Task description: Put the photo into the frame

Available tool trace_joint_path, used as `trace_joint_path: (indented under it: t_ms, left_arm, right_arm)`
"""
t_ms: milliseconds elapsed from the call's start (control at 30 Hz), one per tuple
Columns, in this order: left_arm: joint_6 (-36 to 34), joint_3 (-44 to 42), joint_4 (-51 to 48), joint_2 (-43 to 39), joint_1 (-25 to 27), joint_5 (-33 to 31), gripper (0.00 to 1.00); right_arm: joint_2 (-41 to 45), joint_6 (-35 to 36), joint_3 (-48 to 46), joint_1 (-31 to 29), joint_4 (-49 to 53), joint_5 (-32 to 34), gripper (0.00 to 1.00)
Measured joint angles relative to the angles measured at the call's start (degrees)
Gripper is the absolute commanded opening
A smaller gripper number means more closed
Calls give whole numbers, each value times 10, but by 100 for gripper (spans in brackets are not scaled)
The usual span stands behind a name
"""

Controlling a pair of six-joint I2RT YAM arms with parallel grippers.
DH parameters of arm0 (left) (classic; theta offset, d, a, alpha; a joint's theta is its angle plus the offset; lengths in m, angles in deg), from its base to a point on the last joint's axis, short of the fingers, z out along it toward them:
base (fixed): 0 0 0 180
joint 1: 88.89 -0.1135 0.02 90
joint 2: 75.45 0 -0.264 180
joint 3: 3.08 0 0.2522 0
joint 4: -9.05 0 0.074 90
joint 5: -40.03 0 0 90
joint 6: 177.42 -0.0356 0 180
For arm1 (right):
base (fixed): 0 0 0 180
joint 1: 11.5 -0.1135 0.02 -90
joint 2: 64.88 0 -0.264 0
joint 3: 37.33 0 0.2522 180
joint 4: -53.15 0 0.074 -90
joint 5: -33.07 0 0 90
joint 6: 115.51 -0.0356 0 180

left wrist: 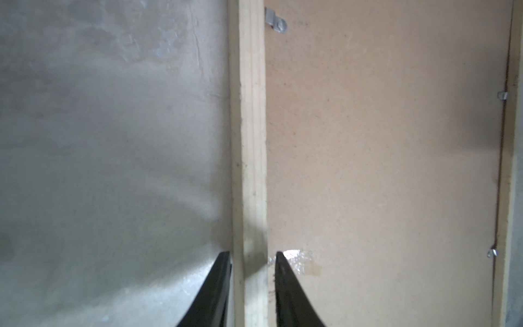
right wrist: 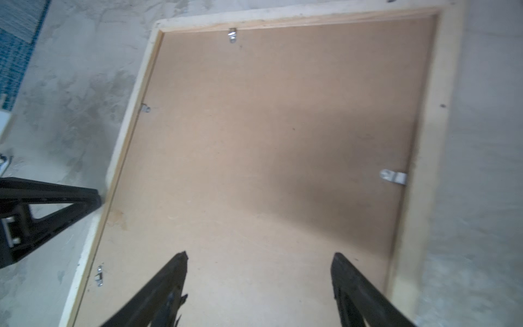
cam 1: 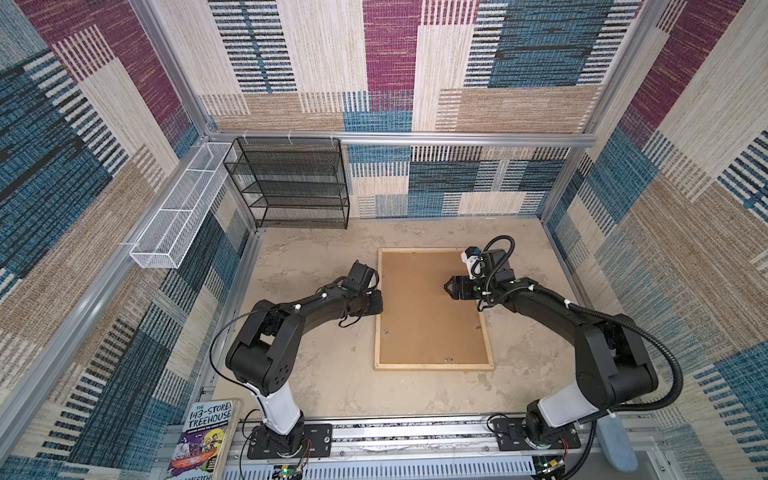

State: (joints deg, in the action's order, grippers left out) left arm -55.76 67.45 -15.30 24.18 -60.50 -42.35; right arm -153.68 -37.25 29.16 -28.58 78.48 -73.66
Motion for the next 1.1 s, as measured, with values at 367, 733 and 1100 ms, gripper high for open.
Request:
trace_joint_path:
  t_ms: [367,733,1100]
  left_arm:
    - [31,-30,5,-16,29,-38,24]
    - [33,-47,18,-29,30,-45,20]
    - [27,-61,20,-44,32,-42,21]
  right_arm:
    - [-114,-32,67,-89,-70,-29,44]
    - [-316,-23,263,-106,-100,-63,31]
    - [-427,-16,388,-118,-100,-118,30]
